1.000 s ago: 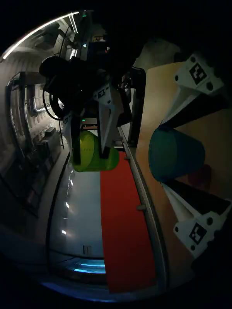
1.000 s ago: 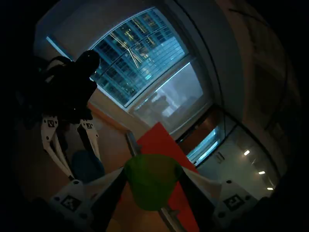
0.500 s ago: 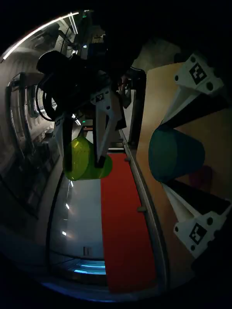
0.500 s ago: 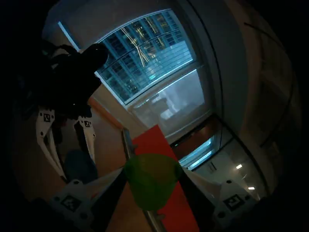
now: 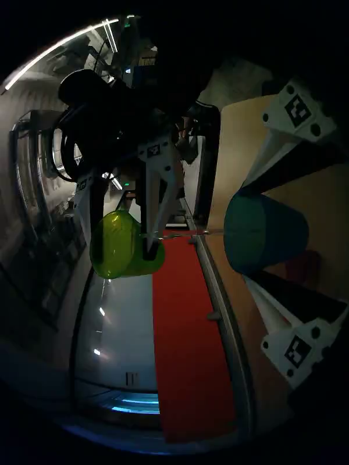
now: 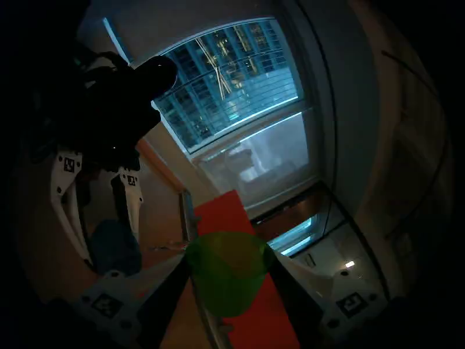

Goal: Pour water

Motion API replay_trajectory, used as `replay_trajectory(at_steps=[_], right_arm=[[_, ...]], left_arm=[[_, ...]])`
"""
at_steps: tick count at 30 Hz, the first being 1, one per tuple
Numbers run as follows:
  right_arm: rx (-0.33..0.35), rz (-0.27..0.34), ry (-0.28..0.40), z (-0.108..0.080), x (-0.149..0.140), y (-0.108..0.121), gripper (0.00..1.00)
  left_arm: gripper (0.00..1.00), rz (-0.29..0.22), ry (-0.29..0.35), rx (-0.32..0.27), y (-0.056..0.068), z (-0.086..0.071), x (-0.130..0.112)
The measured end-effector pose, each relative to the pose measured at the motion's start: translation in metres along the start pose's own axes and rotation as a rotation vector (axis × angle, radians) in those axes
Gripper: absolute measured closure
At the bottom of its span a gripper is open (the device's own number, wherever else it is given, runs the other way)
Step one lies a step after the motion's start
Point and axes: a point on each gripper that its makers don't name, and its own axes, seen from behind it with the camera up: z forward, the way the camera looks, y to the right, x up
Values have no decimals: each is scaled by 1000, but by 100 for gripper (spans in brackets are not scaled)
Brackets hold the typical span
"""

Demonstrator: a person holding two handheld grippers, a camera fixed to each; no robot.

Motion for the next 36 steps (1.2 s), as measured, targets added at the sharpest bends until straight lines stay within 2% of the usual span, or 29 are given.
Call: replay_trajectory(at_steps=[36], right_arm=[[-34,-158,4,4,-1,11,9]], left_arm=[[11,7,-3,-9,2,2,1]])
